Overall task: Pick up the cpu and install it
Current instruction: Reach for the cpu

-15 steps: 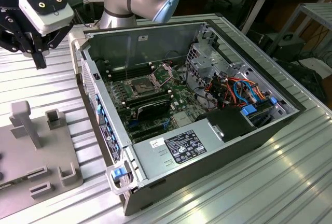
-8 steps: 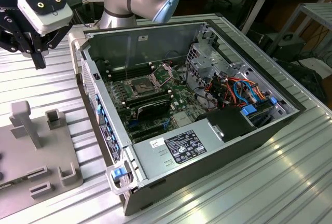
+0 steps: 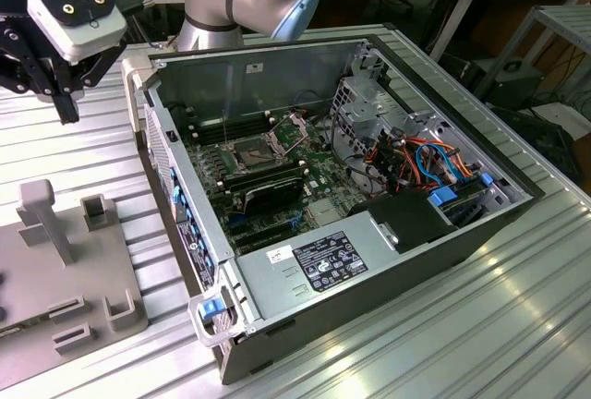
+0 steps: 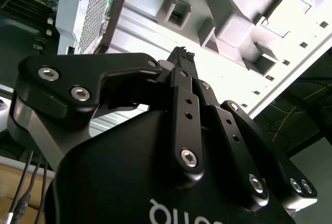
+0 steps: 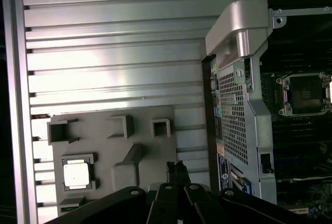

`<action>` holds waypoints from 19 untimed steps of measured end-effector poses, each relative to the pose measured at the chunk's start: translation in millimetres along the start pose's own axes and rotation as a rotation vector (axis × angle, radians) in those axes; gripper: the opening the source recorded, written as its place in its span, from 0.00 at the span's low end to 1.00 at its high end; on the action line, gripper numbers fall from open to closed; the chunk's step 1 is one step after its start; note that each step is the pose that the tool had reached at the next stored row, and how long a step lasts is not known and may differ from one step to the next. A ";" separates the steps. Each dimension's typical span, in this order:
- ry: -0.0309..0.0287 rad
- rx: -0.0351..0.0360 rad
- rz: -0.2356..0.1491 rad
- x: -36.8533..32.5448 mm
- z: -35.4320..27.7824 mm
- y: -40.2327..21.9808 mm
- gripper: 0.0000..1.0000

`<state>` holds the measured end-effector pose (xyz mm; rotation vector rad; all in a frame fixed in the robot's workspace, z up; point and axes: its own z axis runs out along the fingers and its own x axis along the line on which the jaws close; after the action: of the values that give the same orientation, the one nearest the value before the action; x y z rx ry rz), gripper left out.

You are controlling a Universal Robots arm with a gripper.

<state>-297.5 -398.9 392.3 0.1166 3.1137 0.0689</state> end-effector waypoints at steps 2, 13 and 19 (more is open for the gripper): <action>0.0000 0.0000 0.000 1.3 0.0 -0.1 0.11; 0.0000 0.0001 0.000 2.0 -0.1 -0.2 0.11; 0.0000 0.0000 0.000 3.8 -0.1 -0.3 0.11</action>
<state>-301.4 -398.8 392.3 0.1167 3.1137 0.0688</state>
